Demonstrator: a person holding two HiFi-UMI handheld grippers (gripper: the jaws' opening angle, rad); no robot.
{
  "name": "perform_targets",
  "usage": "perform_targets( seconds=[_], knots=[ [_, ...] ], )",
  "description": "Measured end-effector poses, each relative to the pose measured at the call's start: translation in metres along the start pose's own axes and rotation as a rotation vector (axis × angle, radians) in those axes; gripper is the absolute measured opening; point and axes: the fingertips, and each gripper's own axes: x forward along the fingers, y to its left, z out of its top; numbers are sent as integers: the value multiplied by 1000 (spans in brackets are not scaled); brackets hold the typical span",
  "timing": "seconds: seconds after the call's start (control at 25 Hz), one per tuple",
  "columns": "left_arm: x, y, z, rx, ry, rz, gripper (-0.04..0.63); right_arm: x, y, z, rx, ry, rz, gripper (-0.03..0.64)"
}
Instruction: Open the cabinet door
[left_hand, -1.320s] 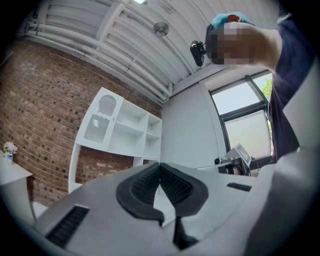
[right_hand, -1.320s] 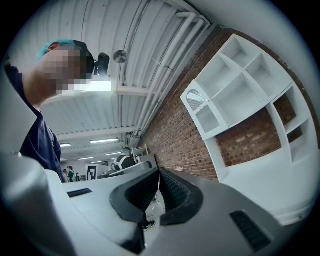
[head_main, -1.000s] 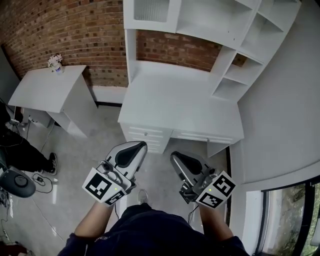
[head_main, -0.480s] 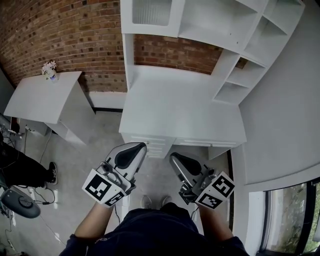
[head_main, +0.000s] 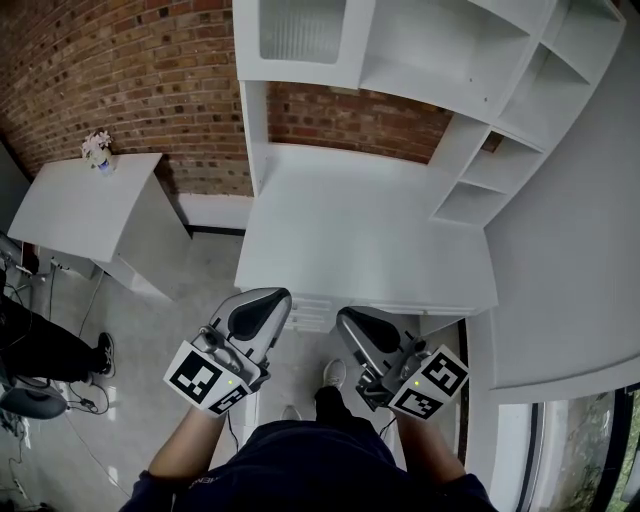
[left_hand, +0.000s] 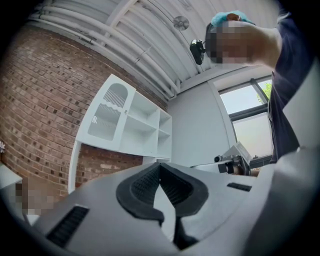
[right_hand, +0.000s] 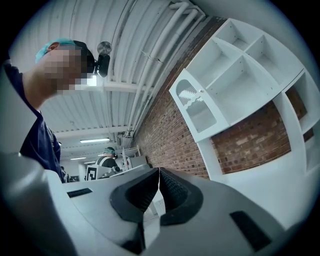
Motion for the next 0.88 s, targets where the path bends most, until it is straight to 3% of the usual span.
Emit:
perform_targets(
  seconds=[0.88],
  knots=[
    [183, 76, -19, 66, 60, 144, 8, 19, -200, 58, 44, 25, 130, 26]
  ],
)
